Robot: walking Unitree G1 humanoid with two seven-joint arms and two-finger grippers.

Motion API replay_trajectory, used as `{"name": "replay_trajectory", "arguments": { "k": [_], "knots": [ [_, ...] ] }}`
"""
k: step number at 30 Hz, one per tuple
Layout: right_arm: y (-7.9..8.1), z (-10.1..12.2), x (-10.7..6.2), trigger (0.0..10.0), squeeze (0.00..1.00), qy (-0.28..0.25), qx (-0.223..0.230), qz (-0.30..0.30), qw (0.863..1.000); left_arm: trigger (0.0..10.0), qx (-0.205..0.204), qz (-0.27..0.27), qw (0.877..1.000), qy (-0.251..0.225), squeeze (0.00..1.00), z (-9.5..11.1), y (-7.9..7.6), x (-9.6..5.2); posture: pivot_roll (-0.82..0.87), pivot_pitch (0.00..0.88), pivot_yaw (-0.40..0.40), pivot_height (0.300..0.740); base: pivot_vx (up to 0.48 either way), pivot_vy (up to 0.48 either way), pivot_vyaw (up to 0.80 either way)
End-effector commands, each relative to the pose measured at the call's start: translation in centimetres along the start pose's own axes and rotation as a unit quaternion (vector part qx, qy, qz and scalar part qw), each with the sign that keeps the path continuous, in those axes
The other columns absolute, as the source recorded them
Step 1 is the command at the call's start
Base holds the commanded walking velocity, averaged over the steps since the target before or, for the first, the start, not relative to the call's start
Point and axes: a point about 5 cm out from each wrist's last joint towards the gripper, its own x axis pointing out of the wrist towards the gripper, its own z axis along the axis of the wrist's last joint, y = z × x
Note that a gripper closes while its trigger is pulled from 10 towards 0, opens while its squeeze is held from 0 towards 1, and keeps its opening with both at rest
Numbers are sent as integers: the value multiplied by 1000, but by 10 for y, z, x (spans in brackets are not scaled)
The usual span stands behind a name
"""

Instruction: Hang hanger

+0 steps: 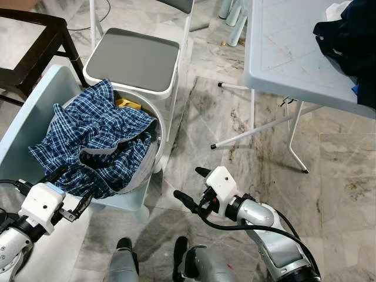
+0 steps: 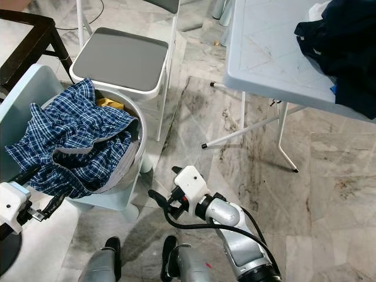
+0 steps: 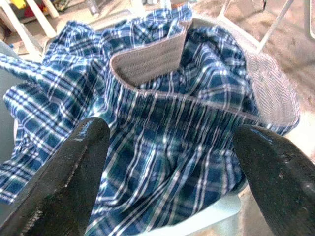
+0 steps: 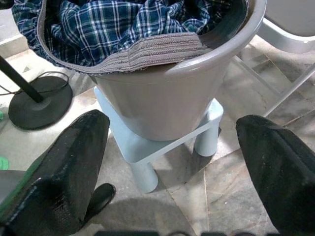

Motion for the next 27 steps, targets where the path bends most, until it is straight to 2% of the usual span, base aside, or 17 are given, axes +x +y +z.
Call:
{"name": "replay_trajectory", "arguments": {
  "k": [1,6,10,11,12,13,18,27],
  "knots": [
    [0,-8,-7,10000,0,12,5,0,1000,10000,4,-21,1000,19,1000,-8,-5,-4,280,361,-180,740,0,0,0],
    [-1,-7,-7,10000,0,13,2,3,1000,10000,27,-32,999,32,1000,-14,0,0,272,365,-188,740,0,0,0],
    [-2,-7,-8,10000,0,15,0,5,1000,10000,52,-25,998,34,1000,-12,13,9,264,367,-191,740,0,0,0],
    [-2,-7,-9,10000,0,15,-1,6,1000,10000,56,-24,997,36,769,-13,16,11,261,367,-191,740,0,0,0],
    [-1,-7,-9,10000,0,16,-1,6,1000,10000,57,-24,997,38,769,-13,17,12,258,366,-191,740,0,0,0],
    [-1,-7,-9,10000,0,16,-2,6,1000,10000,62,-24,997,41,0,-14,19,13,254,367,-190,740,0,0,0],
    [-1,-8,-12,10000,0,18,-1,4,1000,10000,83,-19,995,50,0,-14,33,21,242,371,-189,740,0,0,0],
    [-1,-8,-15,10000,0,20,-2,1,1000,10000,100,-30,993,56,0,-14,39,37,226,375,-188,740,0,0,0]
  ]
}}
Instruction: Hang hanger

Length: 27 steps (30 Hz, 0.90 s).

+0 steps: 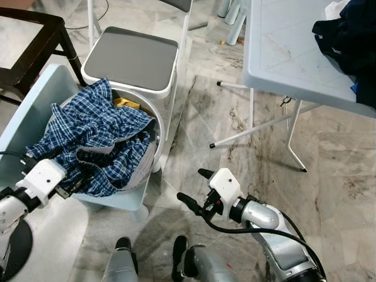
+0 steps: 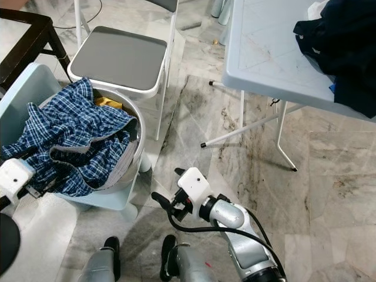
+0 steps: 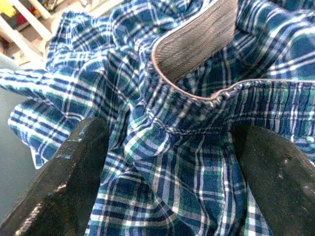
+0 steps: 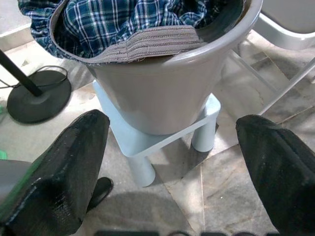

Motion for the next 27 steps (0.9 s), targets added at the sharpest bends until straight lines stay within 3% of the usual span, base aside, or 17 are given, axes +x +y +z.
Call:
{"name": "replay_trajectory", "arguments": {
  "k": [1,4,5,6,9,10,11,17,20,27],
  "knots": [
    [1,-7,-7,10000,0,14,8,-2,1000,10000,6,-20,1000,16,0,-7,-5,-3,223,376,-188,740,0,0,0],
    [2,-7,-8,10000,0,15,8,-3,1000,10000,-6,-21,1000,8,0,-6,-5,0,219,376,-187,740,0,0,0],
    [1,-7,-8,10000,0,16,8,-4,1000,10000,-11,-24,1000,5,949,-5,-6,2,218,375,-186,740,0,0,0],
    [1,-8,-9,10000,0,16,8,-4,1000,10000,-10,-27,1000,3,1000,-4,-7,3,218,375,-184,740,0,0,0],
    [2,-8,-9,10000,0,17,9,-5,1000,10000,-11,-35,999,3,1000,-5,-9,4,218,375,-185,740,0,0,0],
    [2,-8,-9,10000,0,16,9,-4,1000,10000,-9,-39,999,4,549,-5,-10,5,218,375,-185,740,0,0,0],
    [2,-7,-8,10000,0,16,9,-4,1000,10000,-7,-45,999,10,0,-7,-12,5,219,375,-186,740,0,0,0],
    [0,-6,-8,10000,0,14,6,-5,1000,10000,-4,-46,999,12,0,-8,-10,6,218,372,-188,740,0,0,0],
    [-2,-5,-8,10000,0,14,5,-7,1000,10000,8,-22,1000,-2,0,-1,1,7,216,371,-186,740,0,0,0],
    [0,-6,-9,10000,0,15,6,-7,1000,10000,20,13,1000,-13,0,1,6,5,224,372,-185,740,0,0,0]
  ]
}}
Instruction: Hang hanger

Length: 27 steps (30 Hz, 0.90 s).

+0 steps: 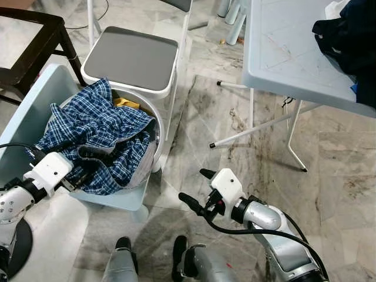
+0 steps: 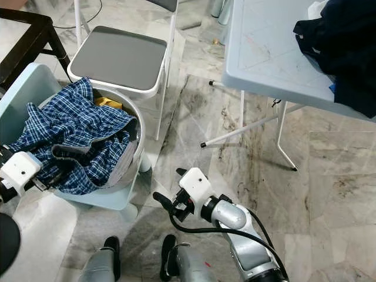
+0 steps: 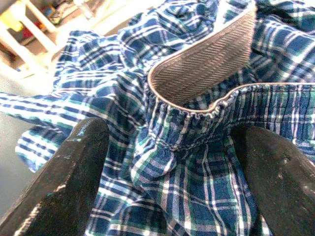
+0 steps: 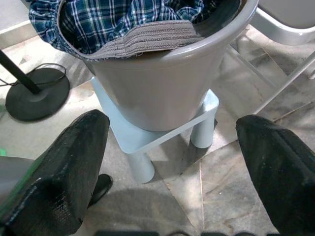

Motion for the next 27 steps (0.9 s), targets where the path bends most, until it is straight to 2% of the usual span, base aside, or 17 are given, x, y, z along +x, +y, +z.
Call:
{"name": "replay_trajectory", "arguments": {
  "k": [1,6,8,9,11,12,14,18,27],
  "knots": [
    [2,-6,-6,10000,0,11,4,-2,1000,10000,10,5,1000,13,0,-6,-1,-6,224,372,-185,740,0,0,0],
    [2,-5,-4,10000,0,8,4,3,1000,10000,-9,-12,1000,10,0,-7,-9,-2,224,373,-189,740,0,0,0],
    [1,-5,-4,10000,0,9,5,3,1000,10000,-30,-34,999,8,0,-6,-17,3,225,373,-192,740,0,0,0],
    [1,-6,-4,10000,0,10,5,3,1000,5765,-35,-53,998,5,0,-5,-23,6,224,372,-191,740,0,0,0],
    [1,-6,-4,10000,0,10,5,3,1000,5765,-36,-57,998,4,0,-5,-25,7,224,372,-191,740,0,0,0],
    [1,-6,-4,10000,0,10,5,5,1000,0,-47,-83,995,2,0,-4,-34,11,222,369,-192,740,0,0,0],
    [2,-7,-4,10000,0,10,6,6,1000,0,-58,-105,993,-2,0,-3,-44,17,218,366,-190,740,0,0,0],
    [3,-7,-4,10000,0,9,7,6,1000,0,-81,-118,990,-5,0,-1,-51,22,209,360,-185,740,0,0,0],
    [2,-9,-6,10000,0,12,8,-1,1000,0,-88,-128,988,0,0,-5,-51,18,209,358,-179,740,0,0,0]
  ]
}}
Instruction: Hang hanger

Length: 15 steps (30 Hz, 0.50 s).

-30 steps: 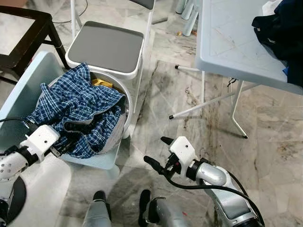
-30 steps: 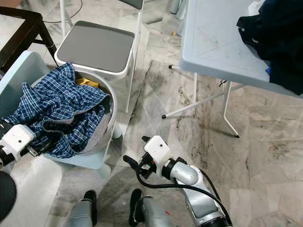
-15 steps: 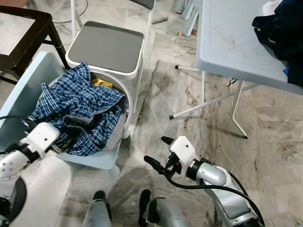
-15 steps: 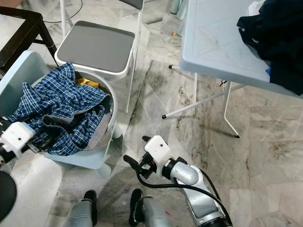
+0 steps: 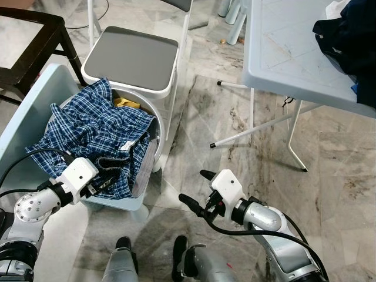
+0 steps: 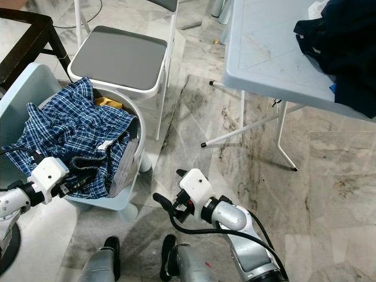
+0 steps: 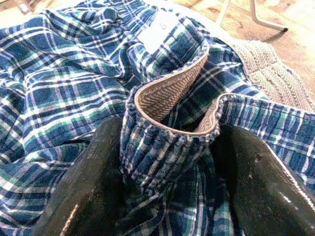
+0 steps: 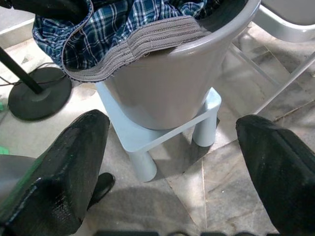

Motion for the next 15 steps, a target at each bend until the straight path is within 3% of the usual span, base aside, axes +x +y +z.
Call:
{"name": "replay_trajectory", "arguments": {
  "k": [1,15],
  "knots": [
    [0,-7,-5,10000,0,11,5,-3,1000,0,-14,-15,1000,19,0,-10,-7,-6,212,358,-179,740,0,0,0],
    [-1,-6,1,10000,0,7,1,-3,1000,0,-9,-2,1000,2,0,-7,-3,-16,242,358,-181,740,0,0,0]
  ]
}}
